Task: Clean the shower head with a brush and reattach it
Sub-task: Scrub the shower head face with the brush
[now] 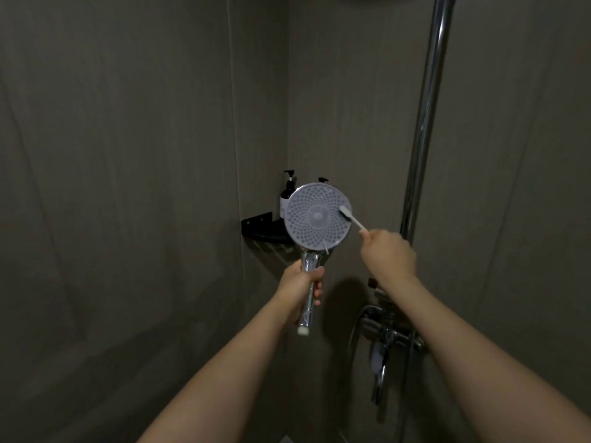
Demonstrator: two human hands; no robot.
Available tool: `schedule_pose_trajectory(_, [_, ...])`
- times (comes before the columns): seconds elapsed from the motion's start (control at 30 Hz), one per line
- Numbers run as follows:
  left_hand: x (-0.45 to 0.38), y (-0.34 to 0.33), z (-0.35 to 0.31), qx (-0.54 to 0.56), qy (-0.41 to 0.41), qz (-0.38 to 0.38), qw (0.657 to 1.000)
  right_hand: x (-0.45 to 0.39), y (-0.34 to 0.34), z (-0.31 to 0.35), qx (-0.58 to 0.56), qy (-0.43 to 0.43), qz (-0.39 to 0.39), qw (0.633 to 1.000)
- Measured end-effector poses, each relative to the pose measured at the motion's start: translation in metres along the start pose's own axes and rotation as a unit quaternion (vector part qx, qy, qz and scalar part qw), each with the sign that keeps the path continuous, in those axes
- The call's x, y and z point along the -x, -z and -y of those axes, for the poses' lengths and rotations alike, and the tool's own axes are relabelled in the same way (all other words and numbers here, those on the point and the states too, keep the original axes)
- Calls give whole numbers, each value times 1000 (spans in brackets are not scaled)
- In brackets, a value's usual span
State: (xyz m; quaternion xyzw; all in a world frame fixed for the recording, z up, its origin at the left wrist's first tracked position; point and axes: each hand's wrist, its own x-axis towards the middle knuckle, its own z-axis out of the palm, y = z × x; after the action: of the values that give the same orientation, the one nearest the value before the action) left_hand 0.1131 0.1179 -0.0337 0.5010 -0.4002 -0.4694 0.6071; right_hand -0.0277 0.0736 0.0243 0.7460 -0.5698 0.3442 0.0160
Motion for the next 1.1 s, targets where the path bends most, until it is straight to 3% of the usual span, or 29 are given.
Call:
schedule_pose_trajectory(0.13, [1,-4,1,-11,-2,-2,1000,11,-5,8,31,71,29,997])
schedule_pose_trajectory(0.3, [2,-14,-4,-38,-18,-3,999,-5,12,13,-4,-25,-13,1000])
schedule_pose_trajectory(0.4, [3,-16,-5,-50,-22,-3,998,-2,5,24,29,57,-10,998])
schedule_pose_trajectory(0.57, [5,-15,-2,-74,-20,-1,997,-12,19,11,-8,-26,-57,998])
schedule_pose_trajectory(0.67, [6,-18,-1,-31,-8,-2,999,-2,7,15,32,35,-27,999])
schedule_pose_trajectory(0.83, [6,-15,-2,-57,-6,5,998,-7,14,8,2,-32,-34,999])
schedule_pose_trajectory(0.97, [8,-15,0,-65,-3,0,998,-1,10,22,65,73,-6,995])
schedule_pose_trajectory(1.1, [8,-13,-1,-73,-9,3,997,-16,25,14,42,7,-39,998])
